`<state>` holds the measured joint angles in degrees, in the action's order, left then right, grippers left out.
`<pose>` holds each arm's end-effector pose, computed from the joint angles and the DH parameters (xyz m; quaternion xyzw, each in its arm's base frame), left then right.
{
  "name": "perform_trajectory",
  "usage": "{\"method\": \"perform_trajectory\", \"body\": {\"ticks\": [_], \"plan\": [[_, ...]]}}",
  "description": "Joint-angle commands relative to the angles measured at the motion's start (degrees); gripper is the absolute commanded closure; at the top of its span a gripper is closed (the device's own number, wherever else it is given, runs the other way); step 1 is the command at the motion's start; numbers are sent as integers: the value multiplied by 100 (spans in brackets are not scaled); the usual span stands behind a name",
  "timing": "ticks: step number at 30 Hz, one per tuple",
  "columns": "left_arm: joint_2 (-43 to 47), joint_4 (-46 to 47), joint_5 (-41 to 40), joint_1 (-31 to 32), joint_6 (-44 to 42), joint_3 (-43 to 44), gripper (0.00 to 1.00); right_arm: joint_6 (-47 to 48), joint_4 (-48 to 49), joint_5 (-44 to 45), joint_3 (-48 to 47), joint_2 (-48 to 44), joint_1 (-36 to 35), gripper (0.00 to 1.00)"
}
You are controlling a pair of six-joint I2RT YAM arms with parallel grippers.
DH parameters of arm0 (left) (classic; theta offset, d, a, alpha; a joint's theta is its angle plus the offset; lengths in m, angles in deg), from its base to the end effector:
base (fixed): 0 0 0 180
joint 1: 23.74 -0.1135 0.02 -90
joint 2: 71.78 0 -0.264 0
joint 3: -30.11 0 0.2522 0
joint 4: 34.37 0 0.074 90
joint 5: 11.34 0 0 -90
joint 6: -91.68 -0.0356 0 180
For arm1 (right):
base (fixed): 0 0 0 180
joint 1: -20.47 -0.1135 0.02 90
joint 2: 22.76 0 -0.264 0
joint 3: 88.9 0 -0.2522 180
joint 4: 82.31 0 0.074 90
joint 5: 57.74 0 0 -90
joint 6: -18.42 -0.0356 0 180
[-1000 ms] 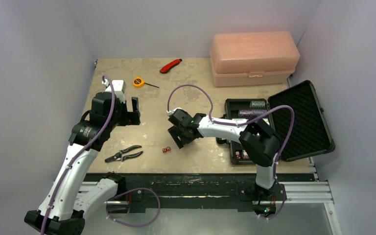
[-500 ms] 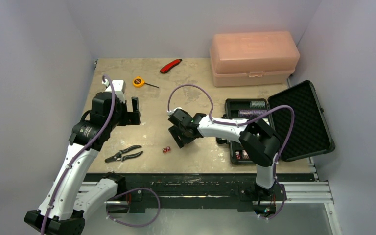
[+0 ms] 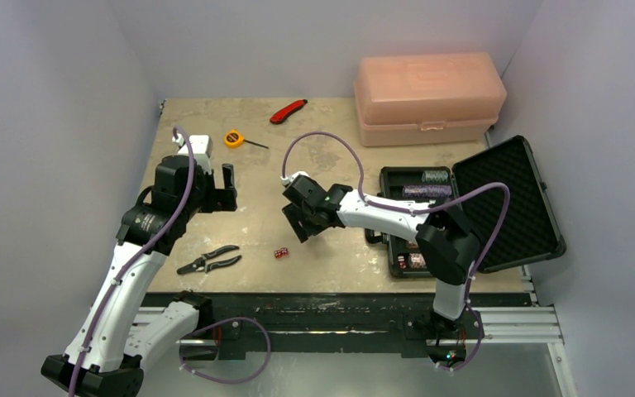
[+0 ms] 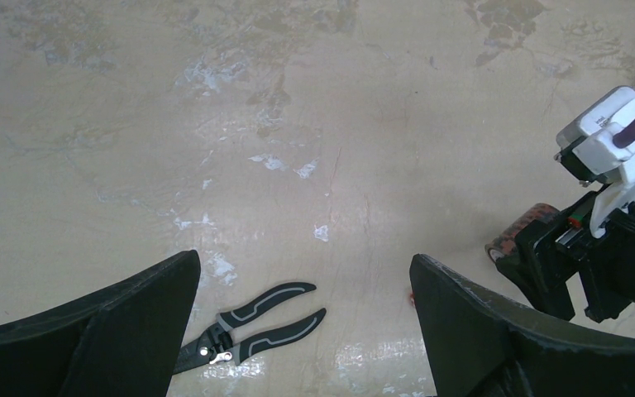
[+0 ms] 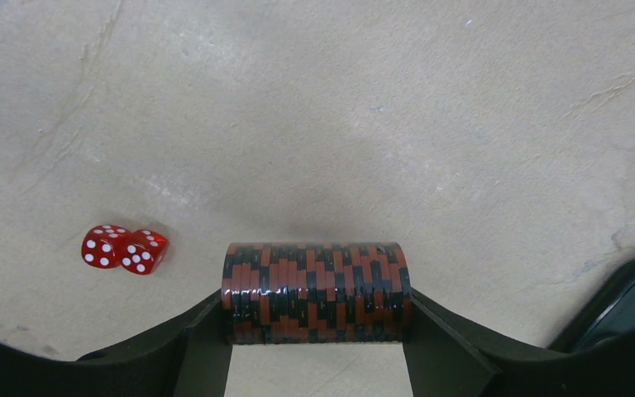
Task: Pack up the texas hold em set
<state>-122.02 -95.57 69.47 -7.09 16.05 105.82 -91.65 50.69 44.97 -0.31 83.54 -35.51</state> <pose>0.1621 -0.0425 0.3612 -0.0189 0.8876 -0.0529 0.4571 0.2242 0.3181 0.2062 -0.2716 0.9254 0.0641 0.2563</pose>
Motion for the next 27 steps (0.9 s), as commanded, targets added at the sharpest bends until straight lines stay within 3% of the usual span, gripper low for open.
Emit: {"method": "perform_trajectory", "body": {"ticks": [1,9,27], "plan": [[11,127,-16,23,10,7,1,-41,96,274,-347,-531,-26,100],[119,130,-109,23,4,-8,2,37,115,532,-428,-792,31,100],[150,147,-39,23,13,-8,1,469,-50,896,-326,-1682,949,100]]}}
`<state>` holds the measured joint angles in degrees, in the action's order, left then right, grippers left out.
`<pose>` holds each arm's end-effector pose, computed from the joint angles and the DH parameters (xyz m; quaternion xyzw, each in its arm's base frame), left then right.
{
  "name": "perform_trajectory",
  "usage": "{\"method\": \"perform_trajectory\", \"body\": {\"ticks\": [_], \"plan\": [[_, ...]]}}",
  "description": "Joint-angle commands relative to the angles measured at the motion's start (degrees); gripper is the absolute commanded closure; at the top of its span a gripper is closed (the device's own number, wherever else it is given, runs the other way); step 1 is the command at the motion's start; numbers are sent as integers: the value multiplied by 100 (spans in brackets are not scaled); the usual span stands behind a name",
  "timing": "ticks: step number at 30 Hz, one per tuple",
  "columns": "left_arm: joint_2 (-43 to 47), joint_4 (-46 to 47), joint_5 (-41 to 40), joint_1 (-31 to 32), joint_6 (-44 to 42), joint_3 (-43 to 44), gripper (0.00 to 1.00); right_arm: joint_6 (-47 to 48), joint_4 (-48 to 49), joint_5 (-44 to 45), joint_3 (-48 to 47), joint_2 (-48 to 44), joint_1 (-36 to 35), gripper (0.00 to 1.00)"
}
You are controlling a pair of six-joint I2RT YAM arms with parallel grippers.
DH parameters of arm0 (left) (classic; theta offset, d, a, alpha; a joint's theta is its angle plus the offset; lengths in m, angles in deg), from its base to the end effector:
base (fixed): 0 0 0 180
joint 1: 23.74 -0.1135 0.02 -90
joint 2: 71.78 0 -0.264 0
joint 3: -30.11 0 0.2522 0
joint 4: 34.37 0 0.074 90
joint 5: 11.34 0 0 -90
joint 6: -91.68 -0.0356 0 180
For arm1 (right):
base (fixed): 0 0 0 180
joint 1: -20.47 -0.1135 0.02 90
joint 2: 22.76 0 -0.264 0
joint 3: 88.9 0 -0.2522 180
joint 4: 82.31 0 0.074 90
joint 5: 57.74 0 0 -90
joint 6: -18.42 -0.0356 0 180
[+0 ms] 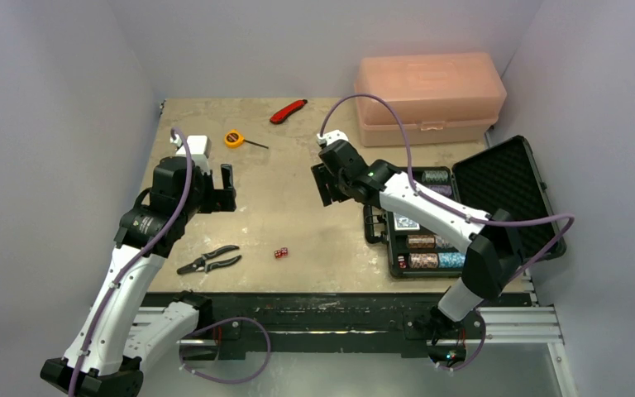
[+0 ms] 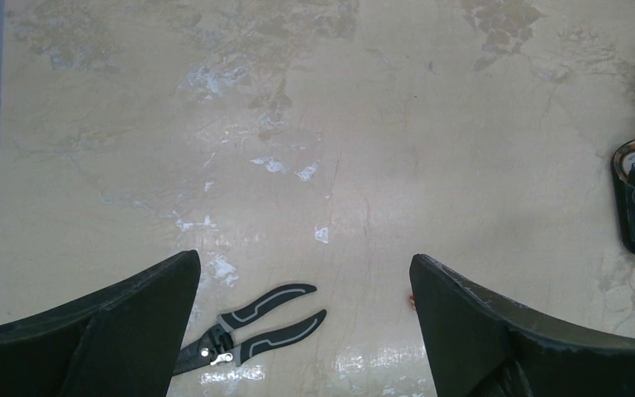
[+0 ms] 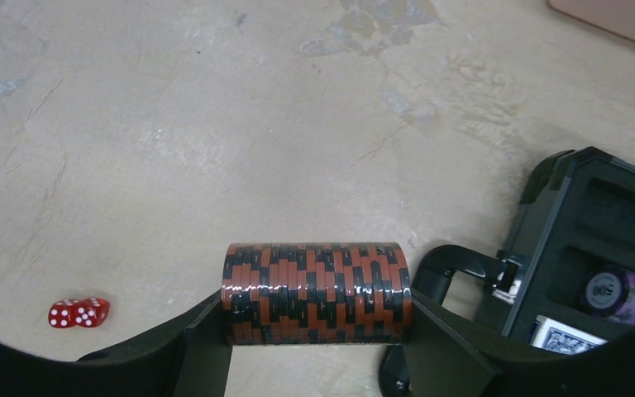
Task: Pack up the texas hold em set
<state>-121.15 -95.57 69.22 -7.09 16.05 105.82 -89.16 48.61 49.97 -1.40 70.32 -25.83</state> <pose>0.1585 -0.0413 0.3634 -0.0205 0.8840 -0.0531 0.4640 0.2539 0.2501 0.2923 -0.1786 0.9117 0.0576 0.3656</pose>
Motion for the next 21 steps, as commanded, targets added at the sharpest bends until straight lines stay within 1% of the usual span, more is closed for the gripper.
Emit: {"method": "perform_trajectory", "body": {"ticks": [1,7,13,17,21], "plan": [[54,147,-15,23,10,-3,1,239,150,501,-206,-387,-7,100],[66,148,-10,23,13,-8,1,308,218,1196,-61,-588,83,100],[63,148,0,23,13,-8,1,506,792,1848,464,-1003,284,100],[54,148,3,23,13,-8,1,777,1285,1935,806,-1335,489,100],[57,156,18,23,13,-8,1,803,1421,1708,929,-1450,868,100]]}}
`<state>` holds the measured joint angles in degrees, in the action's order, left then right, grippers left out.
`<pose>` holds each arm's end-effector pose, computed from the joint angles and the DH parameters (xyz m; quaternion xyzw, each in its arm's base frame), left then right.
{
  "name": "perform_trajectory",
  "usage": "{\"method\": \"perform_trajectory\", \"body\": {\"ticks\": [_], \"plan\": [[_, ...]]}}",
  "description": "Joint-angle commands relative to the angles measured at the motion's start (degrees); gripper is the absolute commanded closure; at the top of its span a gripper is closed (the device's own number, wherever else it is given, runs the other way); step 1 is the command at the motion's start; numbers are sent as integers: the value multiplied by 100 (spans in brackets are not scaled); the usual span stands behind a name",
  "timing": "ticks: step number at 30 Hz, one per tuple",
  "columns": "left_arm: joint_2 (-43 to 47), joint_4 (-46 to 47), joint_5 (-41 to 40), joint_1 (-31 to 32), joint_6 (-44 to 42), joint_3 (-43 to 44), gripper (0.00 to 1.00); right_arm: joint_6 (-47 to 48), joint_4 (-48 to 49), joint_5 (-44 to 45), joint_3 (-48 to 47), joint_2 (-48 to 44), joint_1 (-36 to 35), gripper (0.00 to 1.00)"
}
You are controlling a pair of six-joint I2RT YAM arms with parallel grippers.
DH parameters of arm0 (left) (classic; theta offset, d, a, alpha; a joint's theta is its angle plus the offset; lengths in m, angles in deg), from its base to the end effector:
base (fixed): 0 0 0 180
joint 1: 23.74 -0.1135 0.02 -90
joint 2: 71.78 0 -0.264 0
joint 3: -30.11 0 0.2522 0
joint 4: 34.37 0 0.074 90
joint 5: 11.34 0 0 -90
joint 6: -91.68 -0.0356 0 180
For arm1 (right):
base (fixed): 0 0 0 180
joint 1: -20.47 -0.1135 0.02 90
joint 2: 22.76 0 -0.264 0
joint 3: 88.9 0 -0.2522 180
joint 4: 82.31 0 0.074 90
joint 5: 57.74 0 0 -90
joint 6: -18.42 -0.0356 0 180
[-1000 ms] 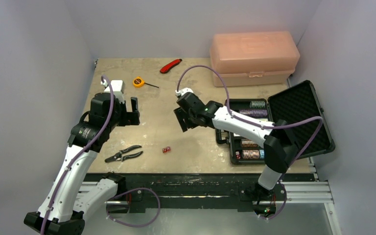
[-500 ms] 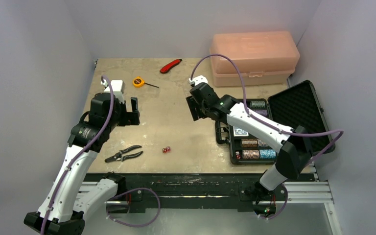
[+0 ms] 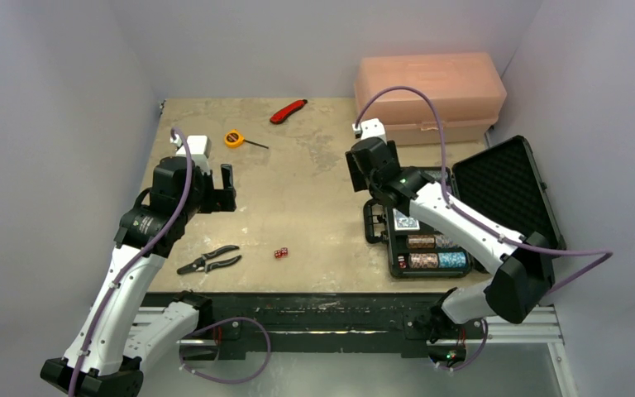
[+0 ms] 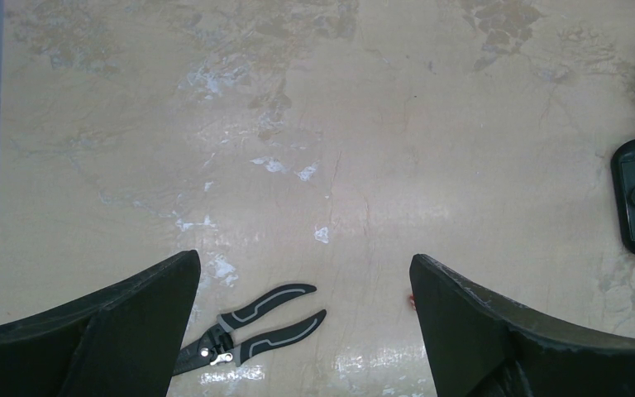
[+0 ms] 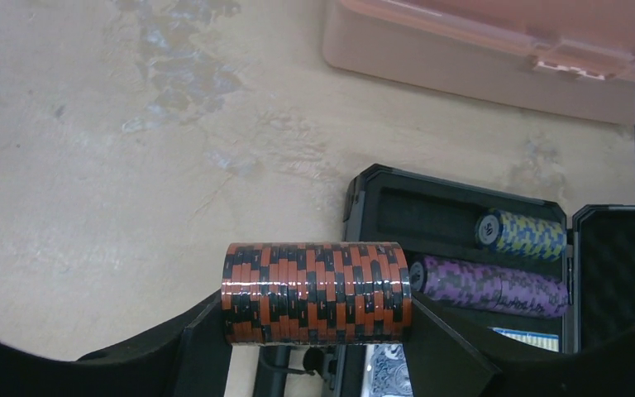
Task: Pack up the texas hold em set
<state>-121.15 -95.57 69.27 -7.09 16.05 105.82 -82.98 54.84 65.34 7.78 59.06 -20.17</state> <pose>0.1585 -0.0413 0.3634 -0.0203 0.8841 -0.0534 0.4639 0.2498 0.1888 0.3128 -0.1070 0.8748 -0.0599 0.4686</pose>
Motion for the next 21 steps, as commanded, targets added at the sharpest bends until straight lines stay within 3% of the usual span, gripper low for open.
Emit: {"method": "perform_trajectory", "body": {"ticks": [1,13,21], "plan": [[58,158,20,23,13,-8,1,182,840,101,45,-351,362,100],[58,157,20,23,5,1,2,264,888,-932,-151,-310,1433,100],[58,157,32,23,9,-1,2,413,647,-1329,-693,172,1671,100]]}}
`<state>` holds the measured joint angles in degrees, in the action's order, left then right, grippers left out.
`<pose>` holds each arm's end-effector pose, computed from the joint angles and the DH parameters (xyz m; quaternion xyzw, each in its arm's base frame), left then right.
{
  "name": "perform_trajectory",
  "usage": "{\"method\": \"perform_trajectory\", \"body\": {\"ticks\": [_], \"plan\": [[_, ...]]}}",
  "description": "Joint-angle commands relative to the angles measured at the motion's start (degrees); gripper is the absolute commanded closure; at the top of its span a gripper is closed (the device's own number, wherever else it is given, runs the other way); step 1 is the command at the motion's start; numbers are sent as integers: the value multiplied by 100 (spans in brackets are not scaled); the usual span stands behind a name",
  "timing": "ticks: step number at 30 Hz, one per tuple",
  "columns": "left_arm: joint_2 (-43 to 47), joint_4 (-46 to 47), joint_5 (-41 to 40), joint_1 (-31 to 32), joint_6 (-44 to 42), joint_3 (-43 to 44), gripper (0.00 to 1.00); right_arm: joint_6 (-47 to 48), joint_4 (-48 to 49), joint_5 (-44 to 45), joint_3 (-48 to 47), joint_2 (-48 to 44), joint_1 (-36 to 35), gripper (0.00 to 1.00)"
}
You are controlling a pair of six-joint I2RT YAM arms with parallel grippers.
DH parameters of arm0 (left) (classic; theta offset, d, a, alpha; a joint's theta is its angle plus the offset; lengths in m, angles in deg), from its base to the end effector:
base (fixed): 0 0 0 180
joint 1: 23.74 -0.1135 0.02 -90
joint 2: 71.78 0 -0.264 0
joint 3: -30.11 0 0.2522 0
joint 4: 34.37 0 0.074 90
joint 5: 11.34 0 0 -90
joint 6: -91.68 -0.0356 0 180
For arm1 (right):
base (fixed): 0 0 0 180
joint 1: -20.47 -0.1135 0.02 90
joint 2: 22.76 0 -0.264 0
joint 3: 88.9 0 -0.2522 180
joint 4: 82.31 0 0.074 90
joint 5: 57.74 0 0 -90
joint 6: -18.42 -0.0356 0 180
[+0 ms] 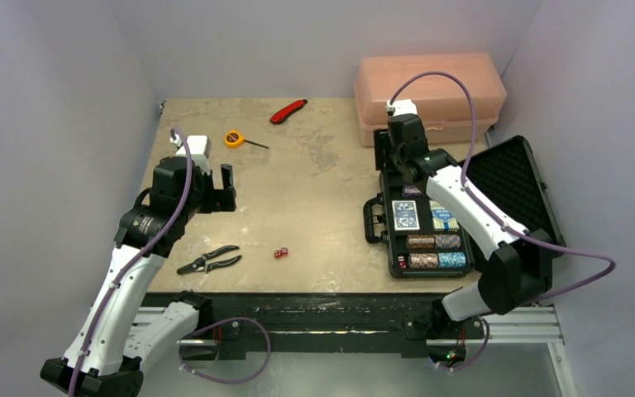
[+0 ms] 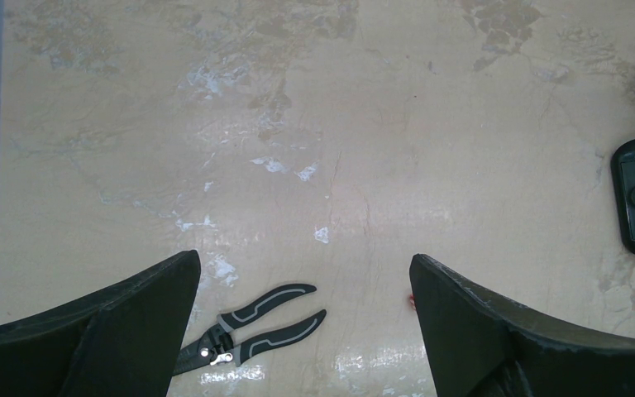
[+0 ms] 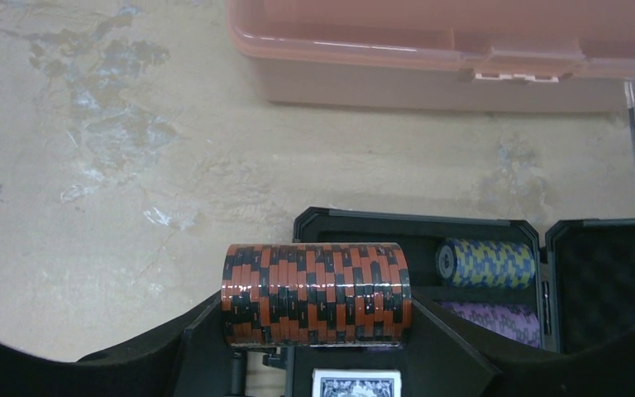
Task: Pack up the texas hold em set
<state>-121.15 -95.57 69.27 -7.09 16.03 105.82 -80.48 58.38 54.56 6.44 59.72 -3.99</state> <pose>0.1585 -0.0413 0.3634 -0.0201 0.8841 -0.0534 0.4639 0.2994 0.1213 0.3203 -0.0336 0.8821 -0.0405 0.4681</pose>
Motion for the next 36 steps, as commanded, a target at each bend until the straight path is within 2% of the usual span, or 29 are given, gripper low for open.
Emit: {"method": "perform_trajectory", "body": {"ticks": [1,17,26,36], "plan": [[54,156,40,23,15,1,2,176,269,-295,-592,149,78,100],[93,157,69,23,15,1,2,47,536,-266,-405,594,521,100],[23,158,52,23,13,-8,2,10,771,-820,-402,869,961,100],[25,157,121,23,19,1,2,-136,920,-557,-237,1080,1188,100]]}}
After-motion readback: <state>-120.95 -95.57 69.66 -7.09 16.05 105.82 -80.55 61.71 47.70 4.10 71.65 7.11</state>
